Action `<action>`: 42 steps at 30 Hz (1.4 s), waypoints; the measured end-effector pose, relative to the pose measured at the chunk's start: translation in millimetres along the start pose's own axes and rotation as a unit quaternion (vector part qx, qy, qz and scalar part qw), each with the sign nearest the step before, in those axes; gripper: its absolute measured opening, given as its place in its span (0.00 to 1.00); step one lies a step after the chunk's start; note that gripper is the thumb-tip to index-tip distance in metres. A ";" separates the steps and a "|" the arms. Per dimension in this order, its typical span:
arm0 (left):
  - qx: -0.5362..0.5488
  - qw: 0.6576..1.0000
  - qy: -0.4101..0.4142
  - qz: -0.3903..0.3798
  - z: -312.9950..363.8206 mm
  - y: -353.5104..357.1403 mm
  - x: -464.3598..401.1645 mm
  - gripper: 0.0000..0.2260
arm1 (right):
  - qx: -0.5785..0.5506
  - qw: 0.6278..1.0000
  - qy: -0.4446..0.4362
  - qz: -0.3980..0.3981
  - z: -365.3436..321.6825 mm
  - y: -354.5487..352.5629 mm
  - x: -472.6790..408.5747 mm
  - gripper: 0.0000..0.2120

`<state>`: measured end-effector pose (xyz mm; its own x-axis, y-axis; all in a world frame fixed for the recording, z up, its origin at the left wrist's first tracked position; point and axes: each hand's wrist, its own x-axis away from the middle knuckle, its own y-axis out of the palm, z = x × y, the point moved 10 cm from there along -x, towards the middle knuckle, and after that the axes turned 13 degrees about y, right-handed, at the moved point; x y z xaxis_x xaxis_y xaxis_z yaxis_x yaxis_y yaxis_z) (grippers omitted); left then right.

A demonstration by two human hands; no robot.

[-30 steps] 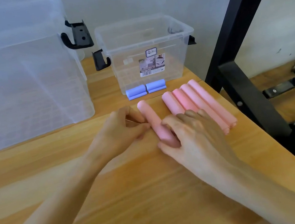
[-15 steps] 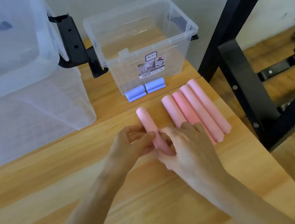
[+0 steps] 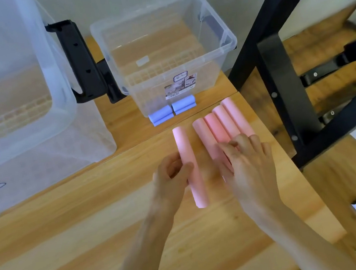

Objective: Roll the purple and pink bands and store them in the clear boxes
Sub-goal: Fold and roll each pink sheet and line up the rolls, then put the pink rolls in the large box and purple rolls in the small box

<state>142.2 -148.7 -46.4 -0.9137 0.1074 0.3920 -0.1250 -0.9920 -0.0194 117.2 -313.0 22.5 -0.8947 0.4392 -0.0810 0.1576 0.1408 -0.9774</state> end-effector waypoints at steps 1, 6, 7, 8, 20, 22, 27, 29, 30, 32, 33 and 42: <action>0.003 1.000 -0.007 0.002 -1.1 1.2 1.8 0.12 | 0.008 1.000 0.000 -0.006 0.0 2.8 3.1 0.15; 0.014 0.999 -0.032 0.024 -7.9 5.2 5.3 0.11 | 0.006 1.000 0.002 -0.011 -2.5 4.8 8.8 0.22; 0.014 0.999 -0.037 0.023 -8.5 6.6 6.7 0.12 | 0.008 1.000 0.007 -0.010 -2.4 4.1 7.6 0.22; 0.014 0.999 -0.044 0.021 -9.6 7.7 8.5 0.11 | 0.009 1.000 0.010 -0.010 -2.6 3.5 6.2 0.21; 0.093 0.987 -0.127 0.018 -20.5 12.8 24.2 0.09 | -0.123 0.965 0.125 -0.194 -2.9 30.3 -0.2 0.07; 0.106 0.985 -0.133 0.020 -22.5 10.1 27.1 0.09 | -0.154 0.951 0.132 -0.232 -0.5 31.8 1.0 0.05; 0.140 0.978 -0.149 0.042 -20.8 10.6 34.2 0.08 | -0.269 0.906 0.146 -0.293 -6.1 18.1 5.6 0.04; 0.148 0.977 -0.147 0.048 -14.9 10.7 37.0 0.08 | -0.320 0.876 0.172 -0.317 -6.1 9.4 6.2 0.06; 0.150 0.977 -0.144 0.049 -10.1 10.8 38.8 0.08 | -0.338 0.862 0.188 -0.328 -4.1 6.2 6.7 0.08; 0.154 0.978 -0.134 0.051 3.6 10.6 42.7 0.09 | -0.370 0.828 0.215 -0.361 -2.2 0.6 7.1 0.09; 0.154 0.979 -0.127 0.054 11.6 9.7 44.4 0.09 | -0.388 0.807 0.226 -0.384 -3.7 -2.5 6.1 0.09; 0.101 0.993 -0.011 0.064 108.7 -14.8 55.2 0.14 | -0.463 0.727 0.185 -0.472 -50.5 -63.7 -26.2 0.08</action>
<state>135.7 -135.4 75.5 -0.9084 -0.0205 0.4177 0.0743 -0.9908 0.1130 151.7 -288.7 96.7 -0.6397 -0.0570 0.7665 -0.0872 0.9962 0.0013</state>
